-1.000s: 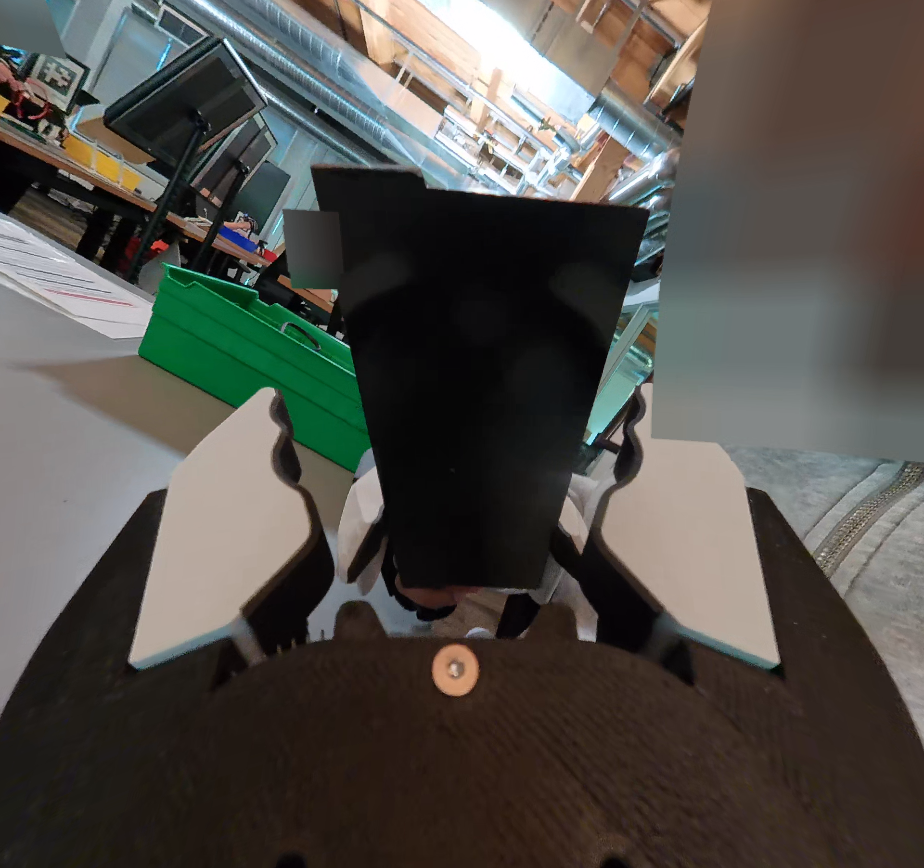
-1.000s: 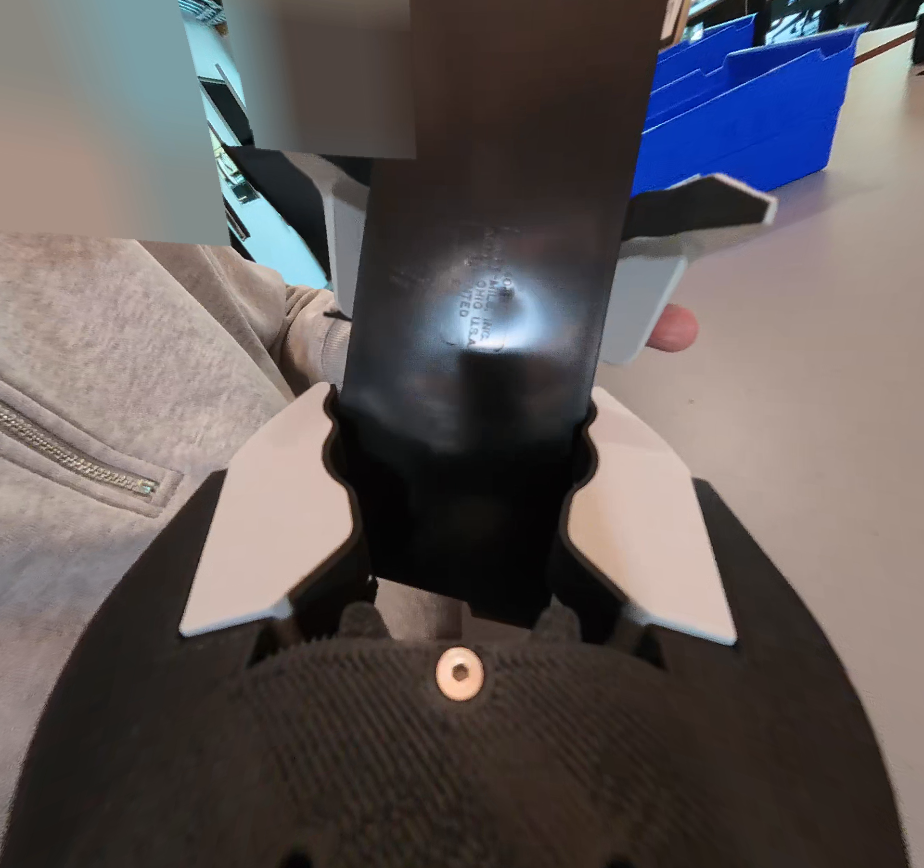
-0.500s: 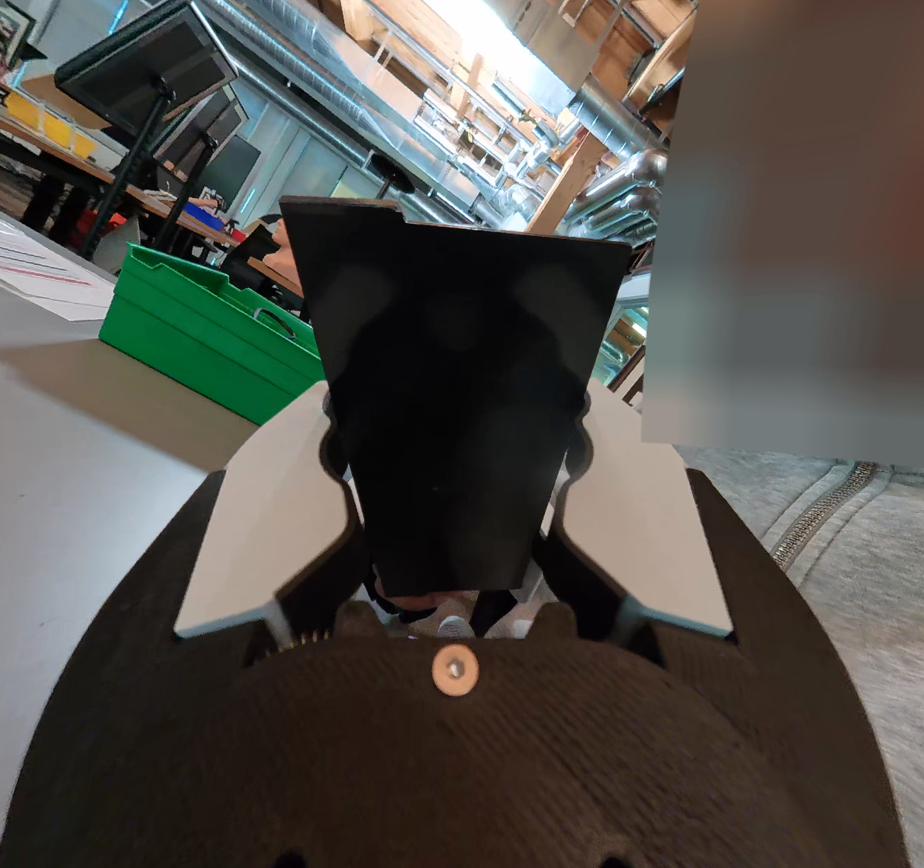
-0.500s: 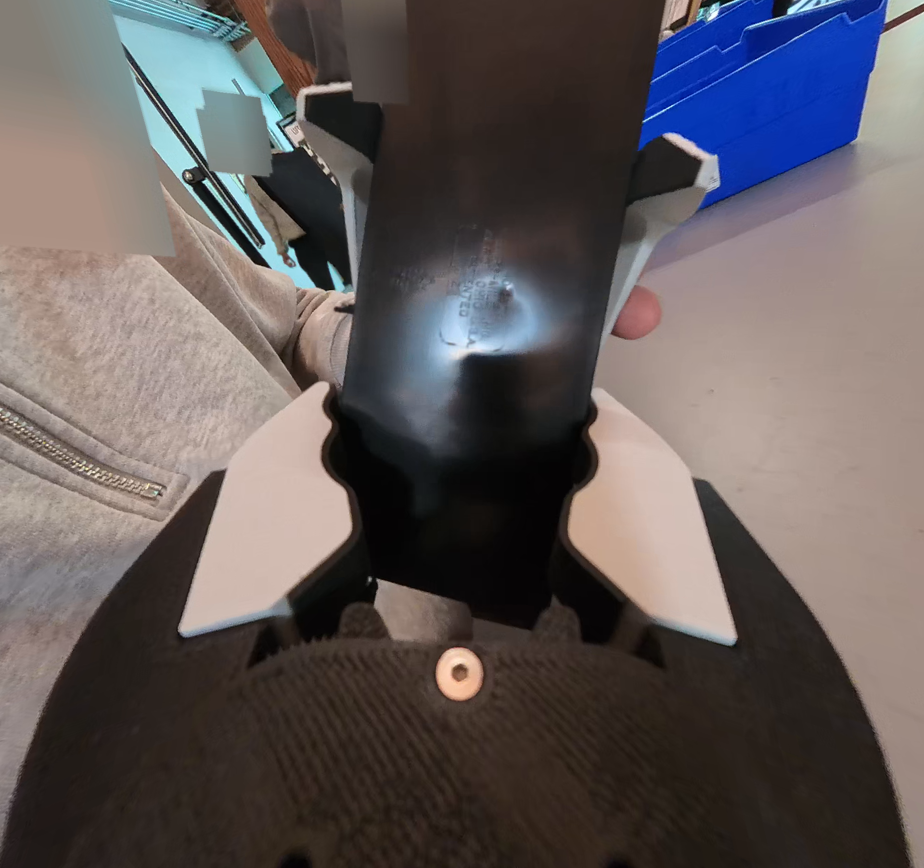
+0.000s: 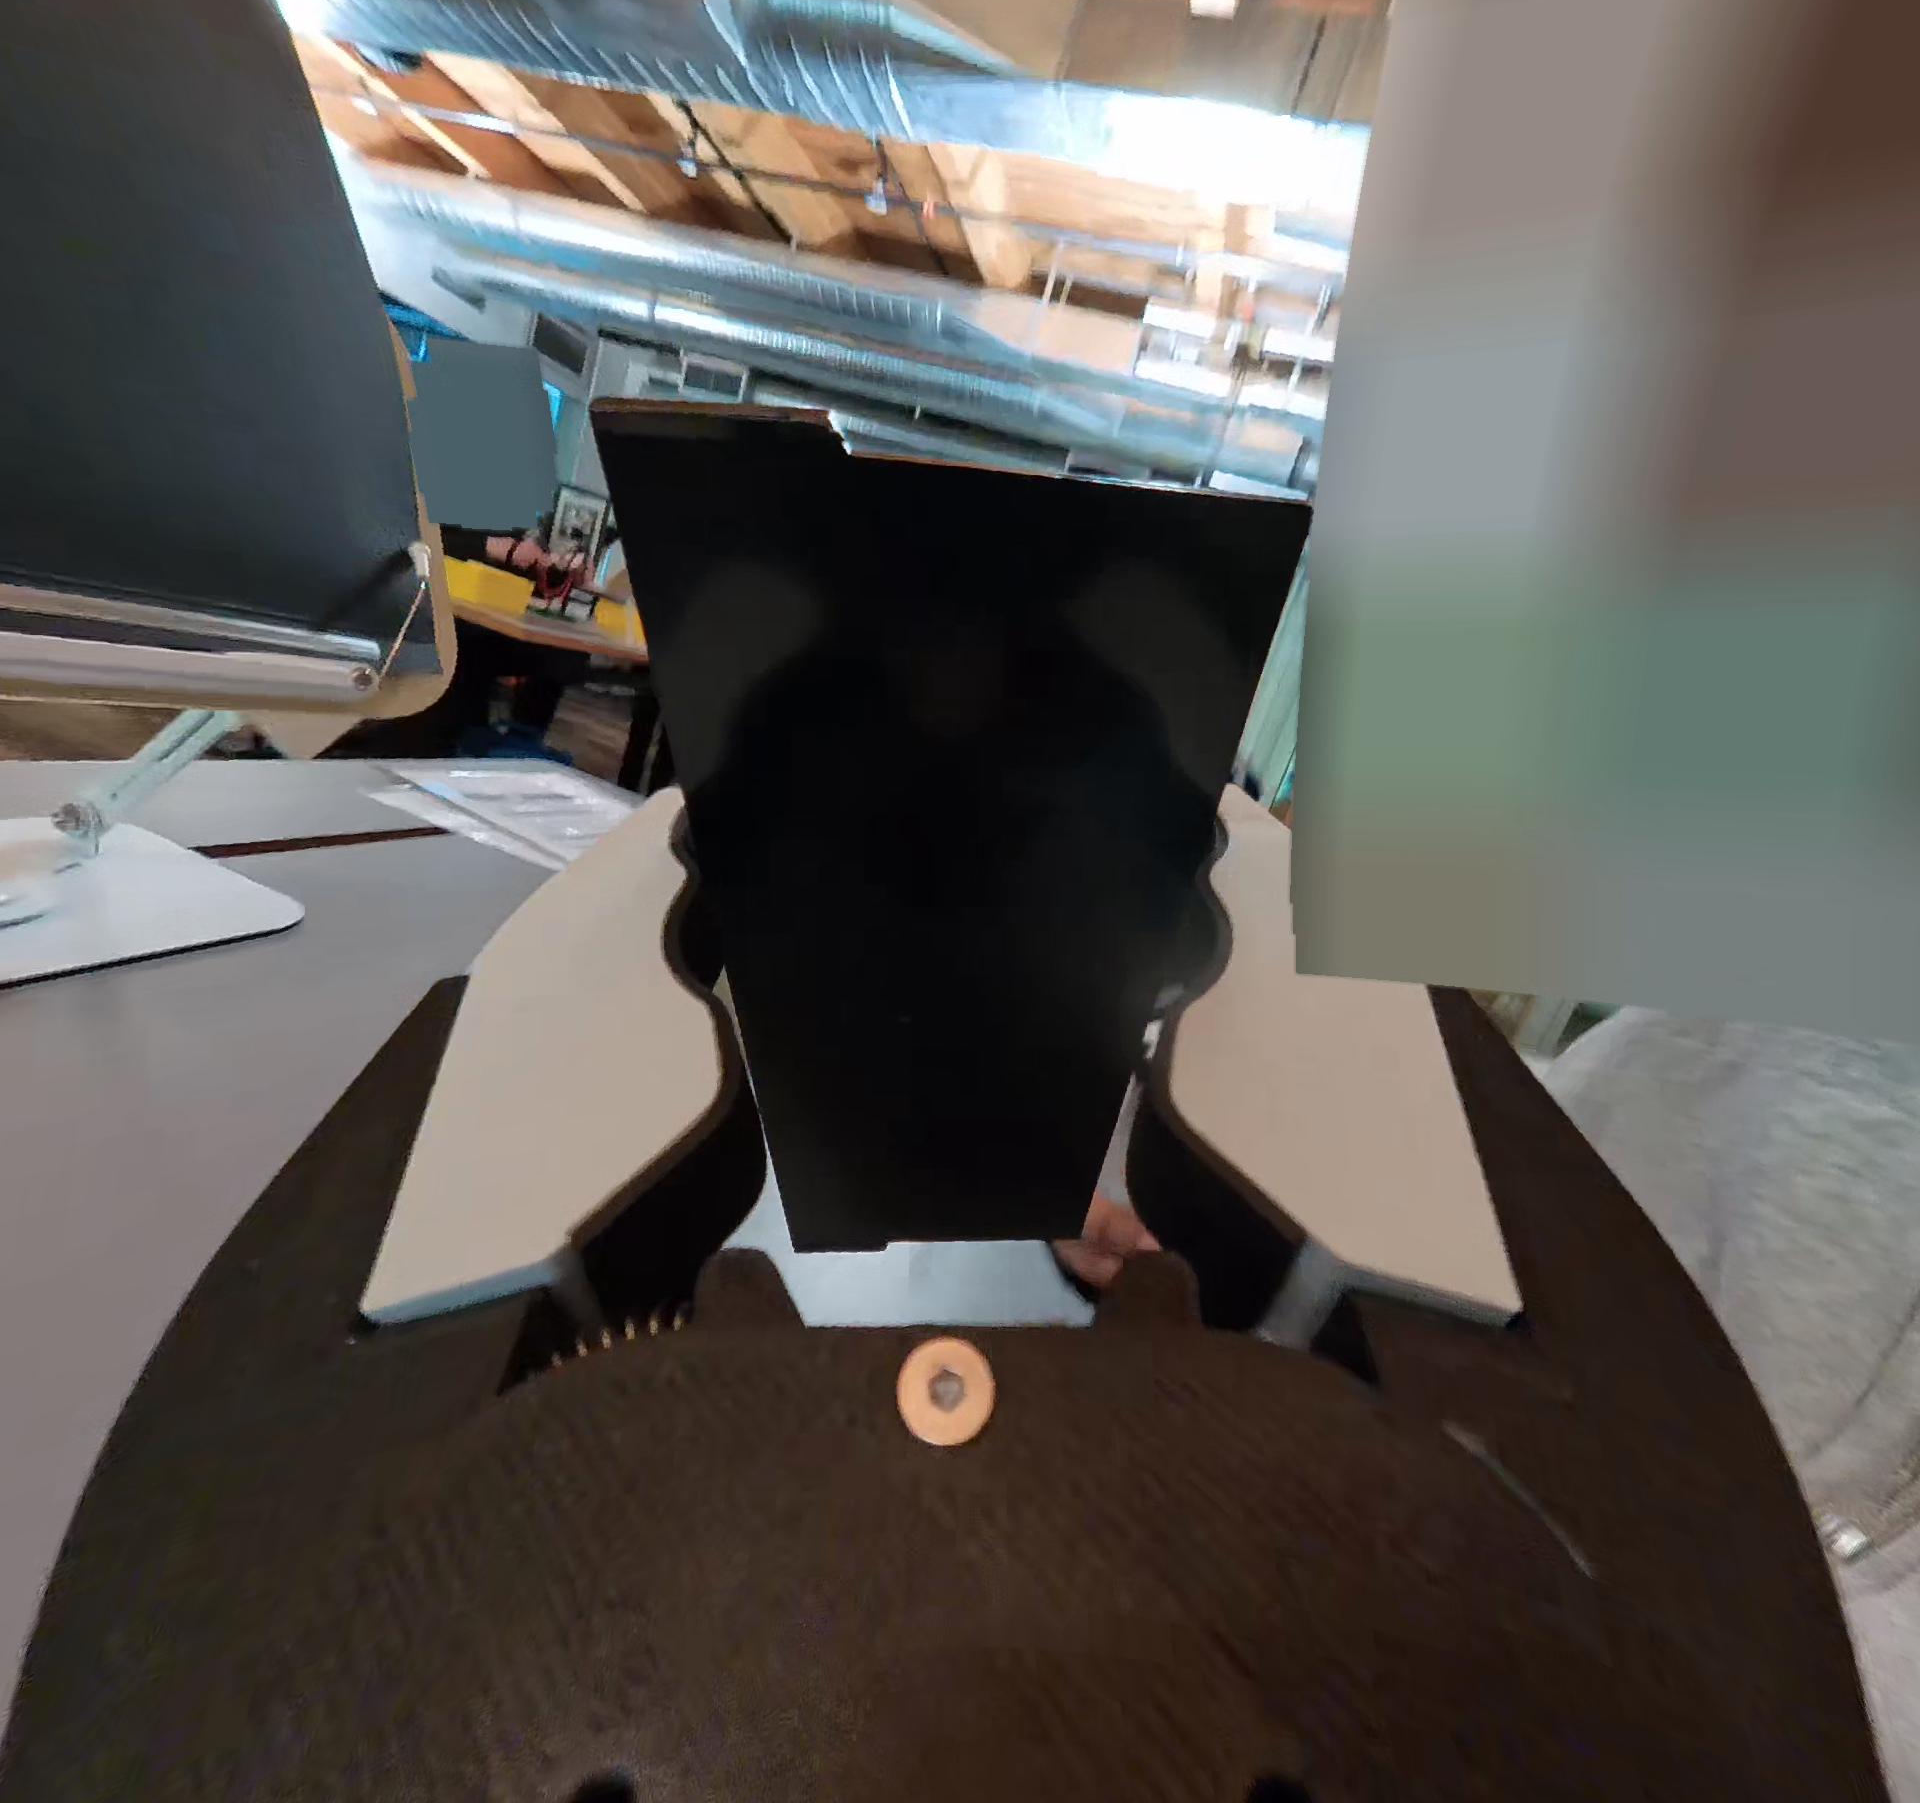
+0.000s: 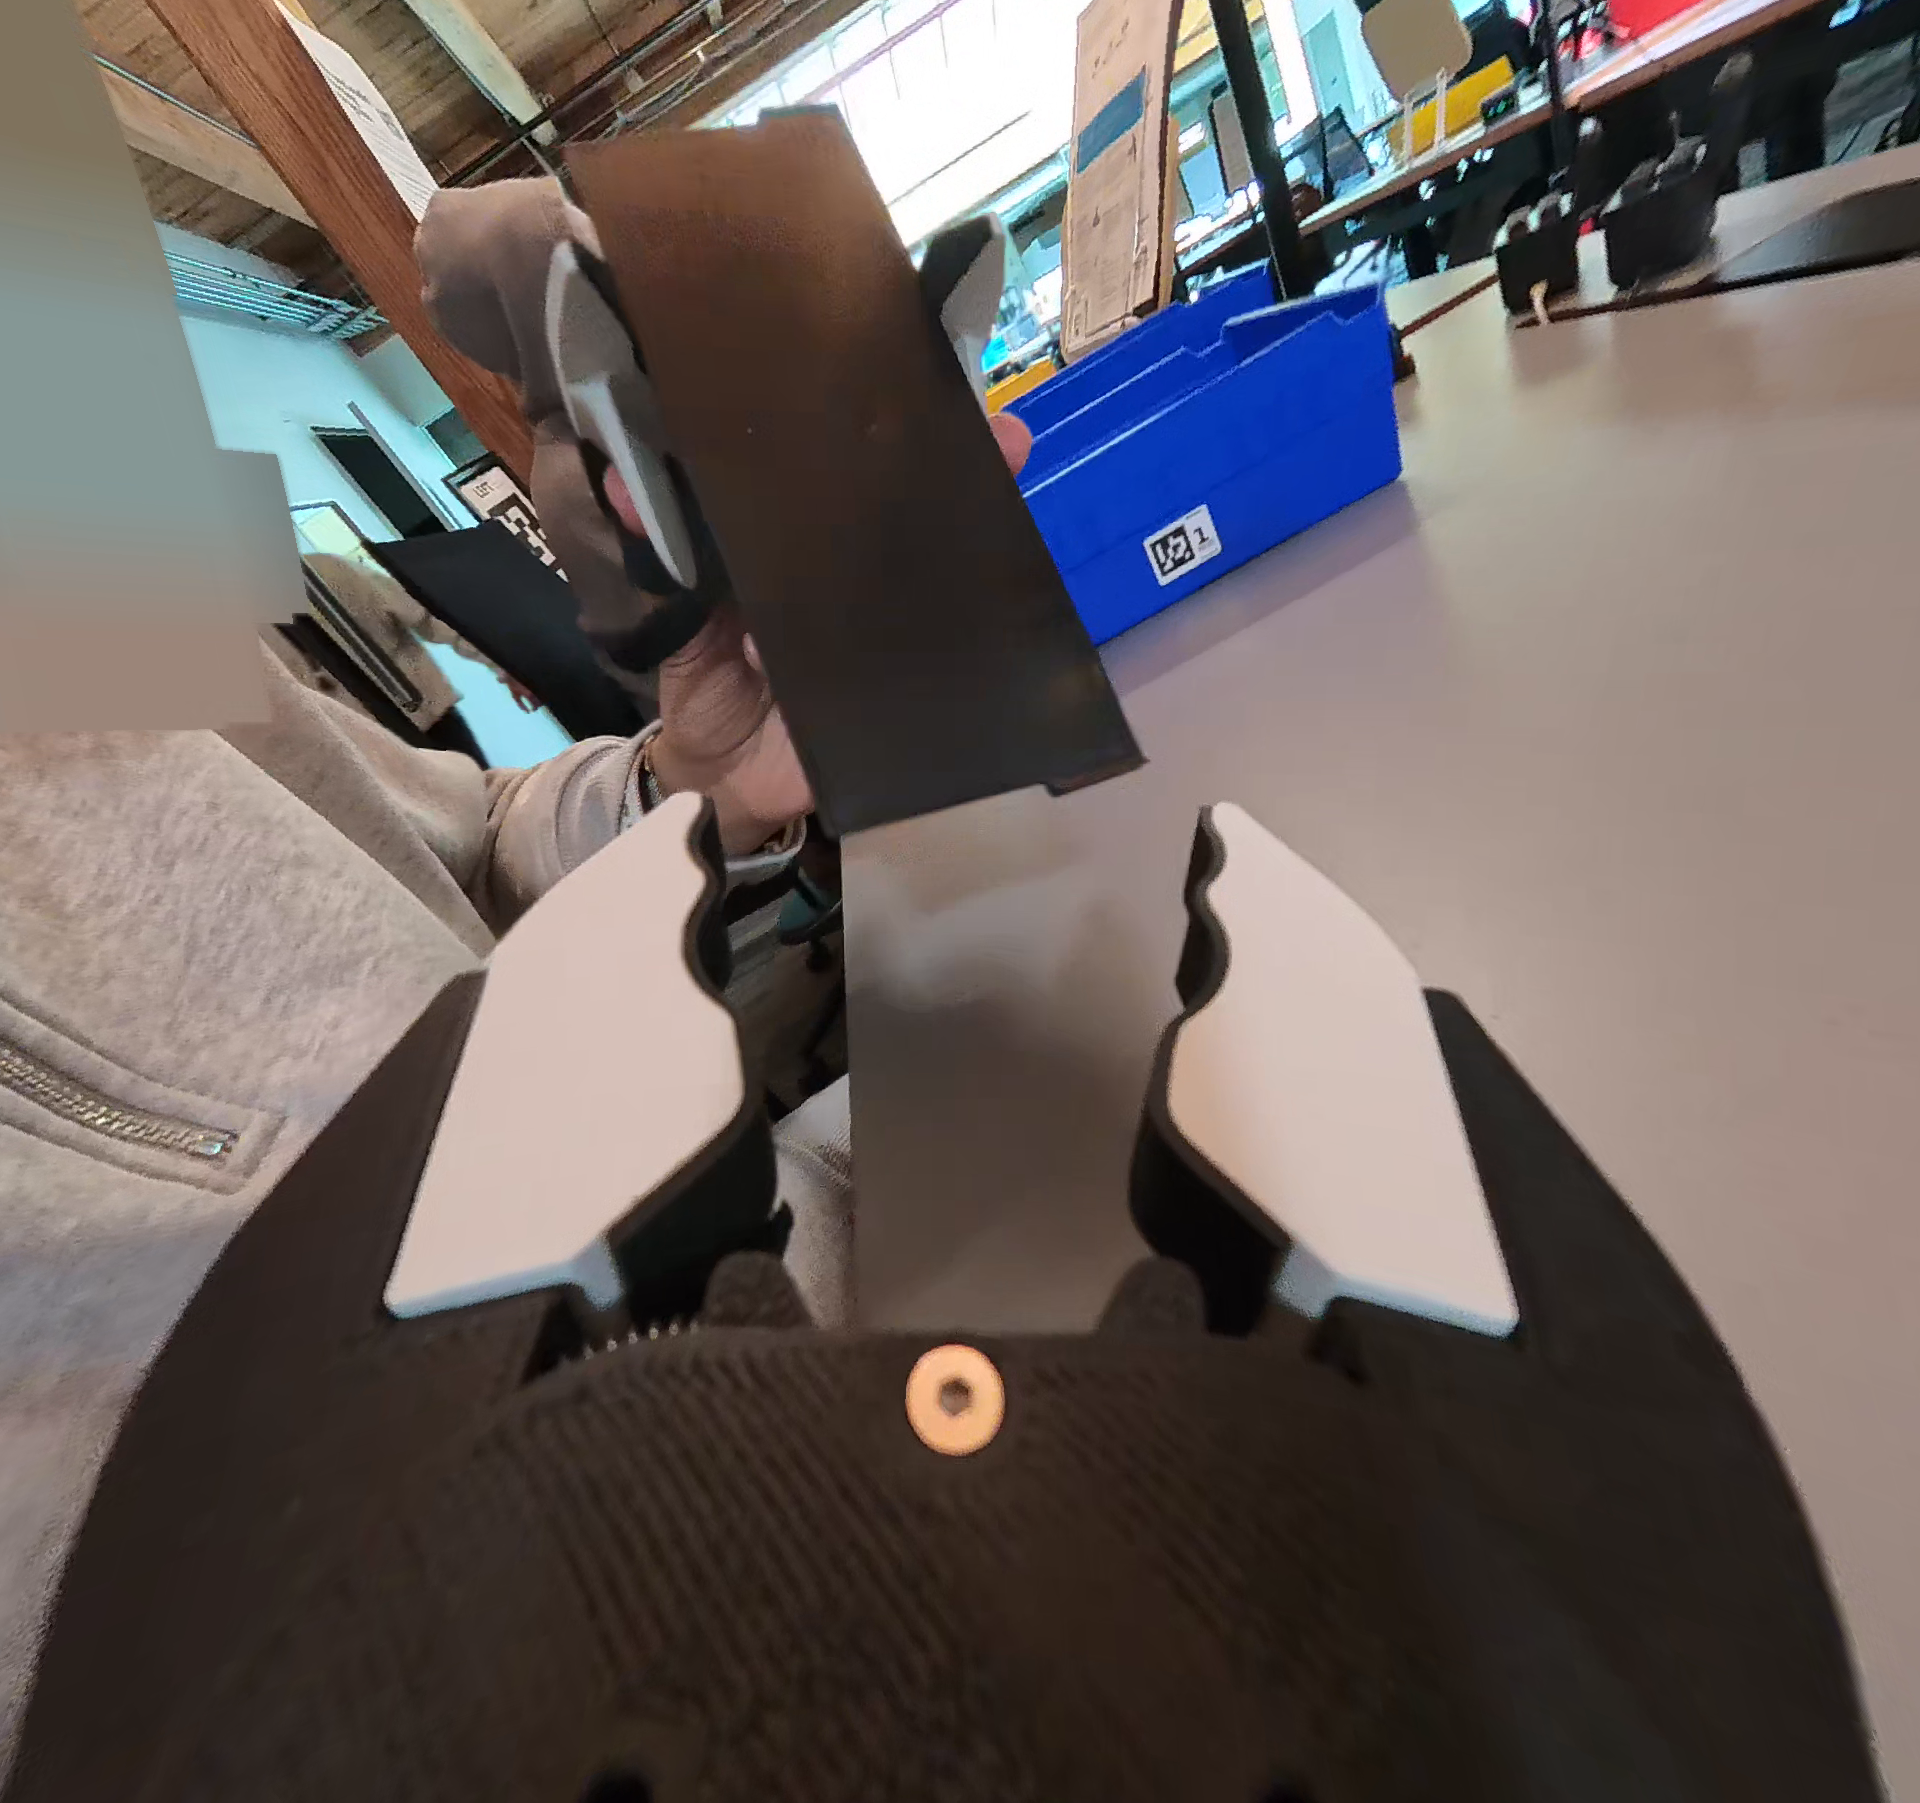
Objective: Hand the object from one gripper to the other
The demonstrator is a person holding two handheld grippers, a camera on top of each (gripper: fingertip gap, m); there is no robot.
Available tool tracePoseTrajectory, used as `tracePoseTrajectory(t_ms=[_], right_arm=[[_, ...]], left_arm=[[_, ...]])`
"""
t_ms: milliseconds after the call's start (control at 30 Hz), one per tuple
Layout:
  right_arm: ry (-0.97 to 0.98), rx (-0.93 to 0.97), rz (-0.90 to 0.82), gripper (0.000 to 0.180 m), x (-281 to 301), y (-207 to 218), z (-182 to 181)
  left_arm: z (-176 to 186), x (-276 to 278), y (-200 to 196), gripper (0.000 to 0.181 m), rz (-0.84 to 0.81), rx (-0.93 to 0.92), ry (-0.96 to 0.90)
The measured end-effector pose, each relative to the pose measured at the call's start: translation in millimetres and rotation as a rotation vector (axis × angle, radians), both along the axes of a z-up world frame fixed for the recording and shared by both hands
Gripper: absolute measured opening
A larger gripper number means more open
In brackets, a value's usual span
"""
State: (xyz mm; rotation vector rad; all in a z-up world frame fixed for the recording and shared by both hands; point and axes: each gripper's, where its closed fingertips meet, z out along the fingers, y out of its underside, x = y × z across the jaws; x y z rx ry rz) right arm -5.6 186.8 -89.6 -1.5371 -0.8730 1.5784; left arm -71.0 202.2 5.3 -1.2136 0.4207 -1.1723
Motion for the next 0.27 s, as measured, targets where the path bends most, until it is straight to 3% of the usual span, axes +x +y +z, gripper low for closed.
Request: tracePoseTrajectory(t_ms=[100,267], right_arm=[[0.035,-0.001,-0.005,0.082,-1,-1,6],[0.244,-0.359,0.083,0.067,-1,-3,22]], left_arm=[[9,-16,3,0.087,-0.058,-0.074,-0.231],[8,-24,5,0.088,-0.063,-0.091,-0.335]])
